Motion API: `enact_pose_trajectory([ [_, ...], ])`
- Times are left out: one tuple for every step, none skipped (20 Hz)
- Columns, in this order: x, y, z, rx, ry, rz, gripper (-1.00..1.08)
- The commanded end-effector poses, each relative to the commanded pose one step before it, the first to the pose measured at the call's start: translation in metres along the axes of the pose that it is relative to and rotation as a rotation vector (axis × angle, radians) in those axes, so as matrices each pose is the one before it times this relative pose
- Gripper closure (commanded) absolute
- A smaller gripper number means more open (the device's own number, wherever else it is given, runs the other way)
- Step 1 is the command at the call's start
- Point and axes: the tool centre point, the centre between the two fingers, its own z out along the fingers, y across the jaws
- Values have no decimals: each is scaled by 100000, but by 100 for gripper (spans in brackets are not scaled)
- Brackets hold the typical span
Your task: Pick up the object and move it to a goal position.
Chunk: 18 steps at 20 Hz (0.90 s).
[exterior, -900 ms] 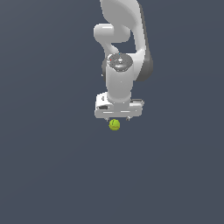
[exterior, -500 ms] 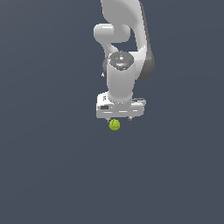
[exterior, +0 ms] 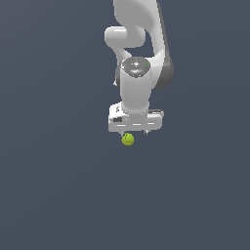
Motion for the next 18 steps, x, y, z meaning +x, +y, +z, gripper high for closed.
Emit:
enact_pose_trajectory([
  [-260, 135, 476, -230, -66, 458, -92],
  [-160, 87, 283, -156, -6, 284, -92],
  [-188, 98, 325, -177, -8, 320, -92],
  [-215, 114, 365, -202, -7, 368, -92],
  [-244, 124, 405, -220, -5, 407, -92],
  [-275, 136, 445, -240, -4, 447, -92],
  [-308, 151, 484, -263, -4, 491, -92],
  [-343, 162, 522, -283, -4, 527, -92],
  [-380, 176, 559, -304, -3, 568, -92],
  [-408, 183, 579, -313, -1, 588, -92],
  [-390, 173, 536, -291, 0, 549, -92],
  [-366, 158, 486, -263, 1, 500, -92],
  [-340, 146, 439, -240, 2, 458, -92],
  [-312, 130, 392, -212, 2, 406, -92],
  [-283, 117, 347, -188, 3, 363, -92],
  [-253, 103, 303, -164, 3, 319, -92],
  [-221, 89, 261, -141, 3, 275, -92],
  [-189, 75, 219, -117, 2, 230, -92],
])
